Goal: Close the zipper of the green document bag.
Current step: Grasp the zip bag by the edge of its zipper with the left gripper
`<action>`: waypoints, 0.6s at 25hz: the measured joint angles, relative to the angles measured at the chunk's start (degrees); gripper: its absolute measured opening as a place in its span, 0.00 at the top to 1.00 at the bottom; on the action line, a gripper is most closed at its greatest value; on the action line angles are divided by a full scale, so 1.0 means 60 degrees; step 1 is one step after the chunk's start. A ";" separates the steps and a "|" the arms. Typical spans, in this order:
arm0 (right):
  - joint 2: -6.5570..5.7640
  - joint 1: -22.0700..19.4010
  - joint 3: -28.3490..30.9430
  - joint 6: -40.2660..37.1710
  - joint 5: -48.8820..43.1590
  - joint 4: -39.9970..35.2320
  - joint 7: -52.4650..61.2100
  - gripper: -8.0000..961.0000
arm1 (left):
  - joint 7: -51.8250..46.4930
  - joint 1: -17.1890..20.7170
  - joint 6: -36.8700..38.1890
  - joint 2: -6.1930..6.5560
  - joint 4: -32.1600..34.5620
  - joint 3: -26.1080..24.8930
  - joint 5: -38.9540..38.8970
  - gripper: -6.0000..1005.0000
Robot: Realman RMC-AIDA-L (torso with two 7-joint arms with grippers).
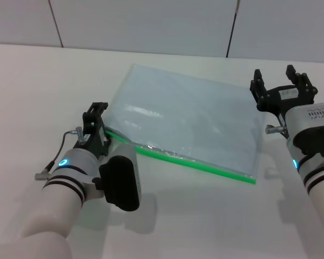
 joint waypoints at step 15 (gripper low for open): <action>0.0000 0.0000 -0.0028 0.0000 0.0000 0.0000 -0.0009 0.28 | 0.0011 -0.0068 0.0301 0.0000 -0.0014 -0.0001 0.0244 0.42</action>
